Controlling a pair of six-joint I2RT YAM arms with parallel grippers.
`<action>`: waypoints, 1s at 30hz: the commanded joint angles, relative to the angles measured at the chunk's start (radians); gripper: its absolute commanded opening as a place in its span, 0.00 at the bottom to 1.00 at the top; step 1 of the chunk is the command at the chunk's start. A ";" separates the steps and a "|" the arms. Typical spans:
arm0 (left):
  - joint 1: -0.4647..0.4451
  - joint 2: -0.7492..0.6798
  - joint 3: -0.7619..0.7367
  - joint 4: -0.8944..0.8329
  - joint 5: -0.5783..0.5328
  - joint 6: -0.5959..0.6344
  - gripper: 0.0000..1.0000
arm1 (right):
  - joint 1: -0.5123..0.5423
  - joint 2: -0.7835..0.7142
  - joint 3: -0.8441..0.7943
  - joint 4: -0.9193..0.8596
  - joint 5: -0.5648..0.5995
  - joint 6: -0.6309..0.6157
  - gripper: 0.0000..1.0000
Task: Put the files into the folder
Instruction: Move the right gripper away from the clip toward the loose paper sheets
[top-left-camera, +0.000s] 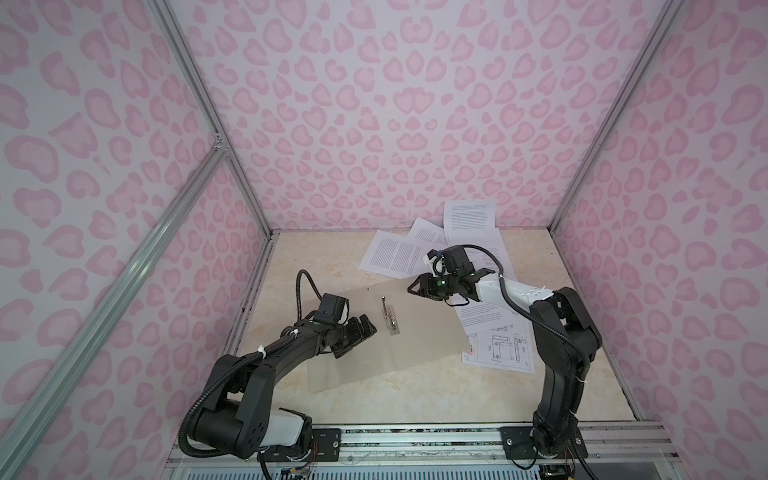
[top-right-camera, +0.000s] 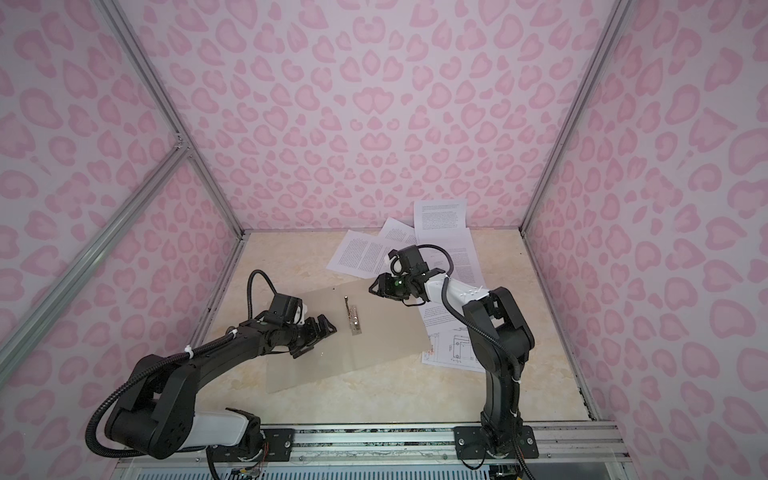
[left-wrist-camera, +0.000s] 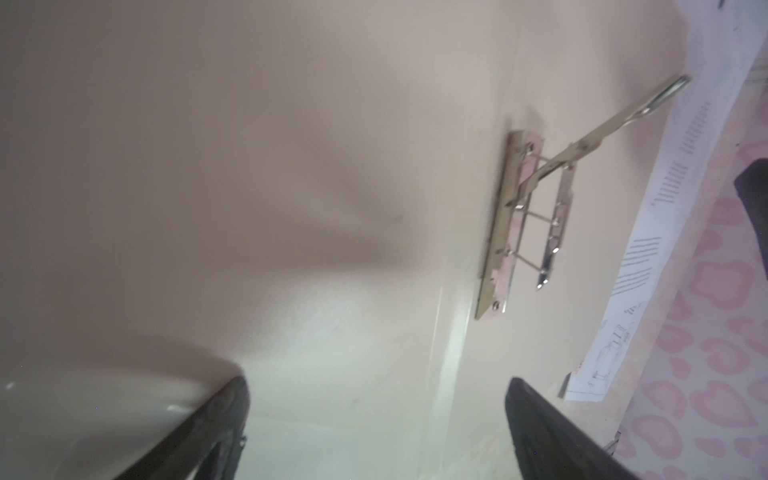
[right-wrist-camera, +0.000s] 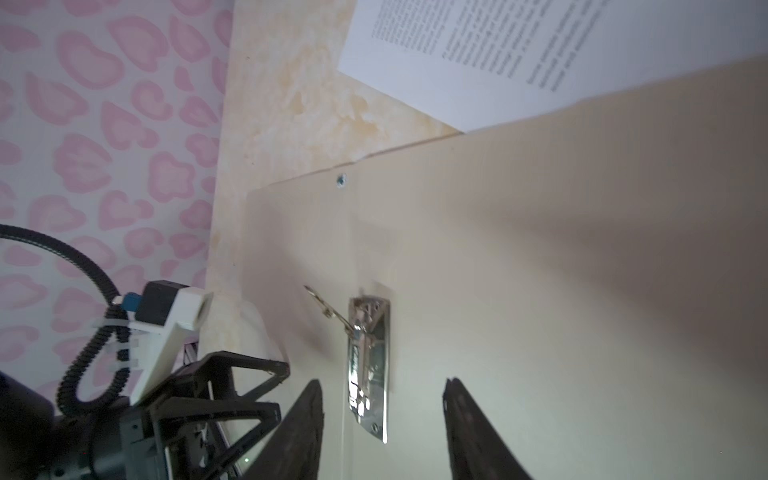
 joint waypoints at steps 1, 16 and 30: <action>-0.060 -0.026 0.066 -0.164 0.001 0.052 0.98 | 0.007 -0.046 -0.090 -0.056 0.060 -0.056 0.45; -0.124 0.152 0.176 -0.104 -0.010 -0.031 0.98 | -0.090 -0.202 -0.344 -0.106 0.212 -0.085 0.52; 0.011 0.140 0.030 -0.250 -0.121 -0.031 0.98 | -0.355 -0.264 -0.303 -0.107 0.180 -0.060 0.77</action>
